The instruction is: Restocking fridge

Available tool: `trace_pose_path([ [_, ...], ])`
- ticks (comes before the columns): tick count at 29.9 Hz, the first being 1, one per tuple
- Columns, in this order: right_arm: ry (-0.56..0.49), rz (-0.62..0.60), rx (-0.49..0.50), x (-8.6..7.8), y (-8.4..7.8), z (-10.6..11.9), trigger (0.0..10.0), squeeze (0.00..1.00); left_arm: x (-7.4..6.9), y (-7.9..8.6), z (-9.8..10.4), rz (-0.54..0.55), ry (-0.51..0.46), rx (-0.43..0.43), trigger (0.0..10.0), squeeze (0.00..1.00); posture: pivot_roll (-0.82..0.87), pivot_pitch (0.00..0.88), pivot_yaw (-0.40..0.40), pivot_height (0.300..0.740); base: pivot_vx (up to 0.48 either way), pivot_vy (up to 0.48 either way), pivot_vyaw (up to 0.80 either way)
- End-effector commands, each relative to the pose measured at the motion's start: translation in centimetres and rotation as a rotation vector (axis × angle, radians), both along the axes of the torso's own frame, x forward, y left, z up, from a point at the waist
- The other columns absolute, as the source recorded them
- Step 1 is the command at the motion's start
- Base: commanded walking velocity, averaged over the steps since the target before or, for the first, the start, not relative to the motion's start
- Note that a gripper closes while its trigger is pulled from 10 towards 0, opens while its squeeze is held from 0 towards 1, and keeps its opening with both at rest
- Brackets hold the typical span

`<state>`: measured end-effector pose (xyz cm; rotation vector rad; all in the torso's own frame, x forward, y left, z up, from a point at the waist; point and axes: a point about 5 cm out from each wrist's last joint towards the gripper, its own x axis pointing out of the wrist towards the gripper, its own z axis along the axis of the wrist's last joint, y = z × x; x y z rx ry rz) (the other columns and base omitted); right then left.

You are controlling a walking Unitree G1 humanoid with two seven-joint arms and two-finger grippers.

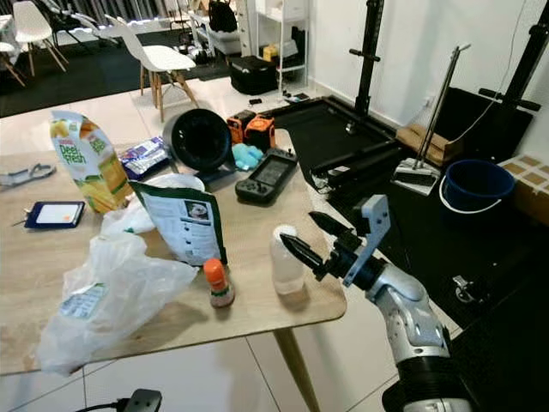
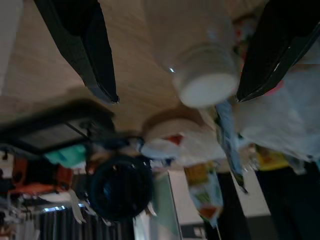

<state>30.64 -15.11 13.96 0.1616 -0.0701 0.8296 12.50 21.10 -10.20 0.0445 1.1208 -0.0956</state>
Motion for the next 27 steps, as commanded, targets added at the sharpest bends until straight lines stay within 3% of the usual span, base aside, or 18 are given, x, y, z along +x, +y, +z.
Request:
trace_pose_path([
  [1,-0.011,-0.001,-0.014,0.2,0.2,0.3,10.0,0.0,-0.3,0.1,-0.1,-0.009,0.015,0.005,10.0,0.0,0.07,0.0,0.025,0.74,0.0,0.0,0.0],
  [12,-0.019,0.048,-0.022,-0.1,0.4,0.5,10.0,0.0,-0.3,-0.2,-0.2,-0.019,0.016,0.002,10.0,0.0,0.07,0.0,0.019,0.74,0.0,0.0,0.0],
  [19,-0.007,0.02,-0.066,0.5,2.0,-0.1,10.0,0.0,-0.2,-0.4,-0.1,-0.026,0.014,-0.001,10.0,0.0,0.06,0.0,0.014,0.74,0.0,0.0,0.0],
  [27,0.0,-0.019,-0.069,1.1,2.5,-0.1,10.0,0.0,-0.3,-0.3,-0.2,-0.024,0.016,0.001,10.0,0.0,0.07,0.0,0.015,0.74,0.0,0.0,0.0],
])
